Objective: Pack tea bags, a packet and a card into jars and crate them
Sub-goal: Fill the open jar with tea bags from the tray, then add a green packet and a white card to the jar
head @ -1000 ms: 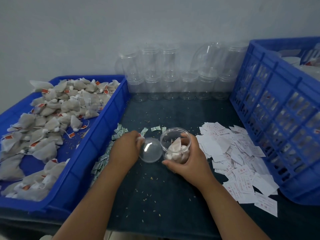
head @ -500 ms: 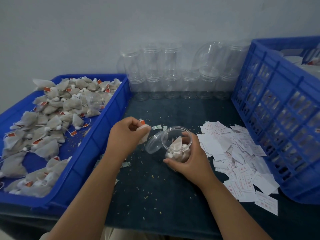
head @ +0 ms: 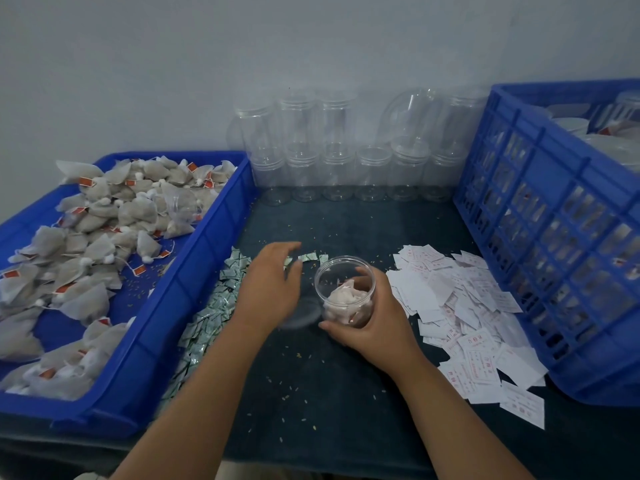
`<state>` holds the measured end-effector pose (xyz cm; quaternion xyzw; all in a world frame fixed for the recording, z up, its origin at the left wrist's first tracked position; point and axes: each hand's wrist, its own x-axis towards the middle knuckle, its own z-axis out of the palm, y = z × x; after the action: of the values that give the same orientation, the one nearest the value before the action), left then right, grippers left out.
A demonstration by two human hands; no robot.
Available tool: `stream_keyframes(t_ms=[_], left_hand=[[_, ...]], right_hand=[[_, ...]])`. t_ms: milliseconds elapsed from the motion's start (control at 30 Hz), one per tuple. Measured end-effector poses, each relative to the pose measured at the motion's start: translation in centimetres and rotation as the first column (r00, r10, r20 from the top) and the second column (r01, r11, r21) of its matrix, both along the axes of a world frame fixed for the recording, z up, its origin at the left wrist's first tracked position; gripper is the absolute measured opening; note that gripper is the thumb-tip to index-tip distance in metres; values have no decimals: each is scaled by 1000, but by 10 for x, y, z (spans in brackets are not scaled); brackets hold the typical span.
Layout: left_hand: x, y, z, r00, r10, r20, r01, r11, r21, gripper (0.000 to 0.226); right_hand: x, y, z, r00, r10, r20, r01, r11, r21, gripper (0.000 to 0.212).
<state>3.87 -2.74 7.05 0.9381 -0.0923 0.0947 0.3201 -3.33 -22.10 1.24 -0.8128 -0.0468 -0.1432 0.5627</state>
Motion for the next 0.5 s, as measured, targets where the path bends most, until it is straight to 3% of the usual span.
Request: stream_keyframes(t_ms=[67,133,300,400,500], left_hand=[[4,8,-16,988,-77,-136,102,978,183,39],[0,10,-26,965,-140,-220,187,960,210,40],[-17,15,-38,992,-68,-110,107,912,396,68],[-25,24,-37,978,-76,-195,158,878,452,83],[-38,26,-35,982,-124,-141,180,840,512,79]], right_hand=[[0,-1,0,1000,0,-5,0,1000,-5,92],[1,-1,1,1000,-2,-2,2,1000,-6,91],[1,-1,0,1000,-5,-4,5,1000,4,91],[2,-1,-2,1000,-6,-8,6,1000,-1,92],[3,-2,-2,1000,-11,-11,11,1000,4,91]])
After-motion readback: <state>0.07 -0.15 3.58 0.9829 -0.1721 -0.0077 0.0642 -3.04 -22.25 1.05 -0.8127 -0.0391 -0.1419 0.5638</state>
